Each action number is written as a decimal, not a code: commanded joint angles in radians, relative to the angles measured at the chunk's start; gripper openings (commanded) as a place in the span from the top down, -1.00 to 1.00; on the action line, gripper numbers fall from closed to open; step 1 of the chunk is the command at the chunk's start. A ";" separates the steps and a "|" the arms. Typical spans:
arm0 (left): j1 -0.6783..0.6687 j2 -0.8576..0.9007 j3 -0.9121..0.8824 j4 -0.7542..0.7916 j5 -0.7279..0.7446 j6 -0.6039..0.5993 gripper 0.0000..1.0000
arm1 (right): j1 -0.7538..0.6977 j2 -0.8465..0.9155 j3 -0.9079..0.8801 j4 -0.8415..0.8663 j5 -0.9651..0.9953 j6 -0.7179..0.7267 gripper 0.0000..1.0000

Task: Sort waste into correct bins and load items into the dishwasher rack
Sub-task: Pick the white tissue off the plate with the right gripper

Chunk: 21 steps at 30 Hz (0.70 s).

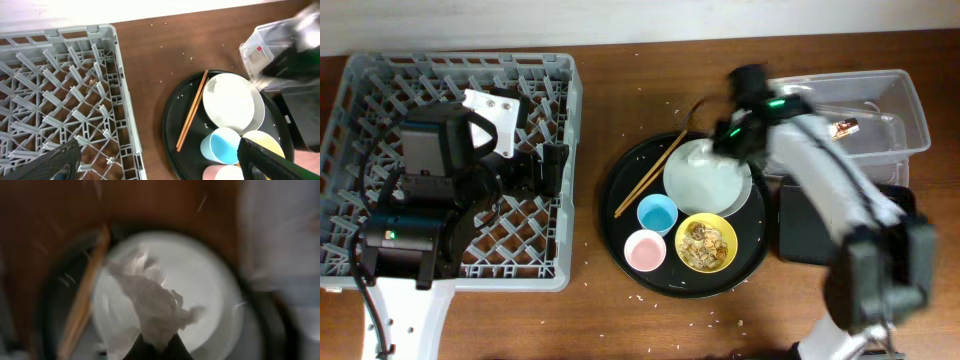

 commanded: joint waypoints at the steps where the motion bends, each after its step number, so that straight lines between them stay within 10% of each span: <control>1: 0.004 -0.002 0.017 0.002 0.011 -0.003 -0.99 | -0.166 -0.136 0.029 -0.004 0.001 0.090 0.92; 5: 0.004 -0.002 0.017 0.002 0.011 -0.003 -0.99 | -0.351 -0.063 0.029 0.057 -0.004 0.128 0.80; 7: 0.004 -0.002 0.017 0.002 0.011 -0.003 -0.99 | -0.362 -0.042 0.029 0.095 -0.036 -0.037 -0.56; 13: 0.004 -0.002 0.017 0.002 0.011 -0.002 -0.99 | -0.191 -0.142 0.029 -0.033 -0.254 -0.249 -0.43; 21: 0.004 -0.002 0.016 0.002 0.011 -0.003 -0.99 | 0.148 0.154 -0.012 0.036 0.204 -0.040 -0.70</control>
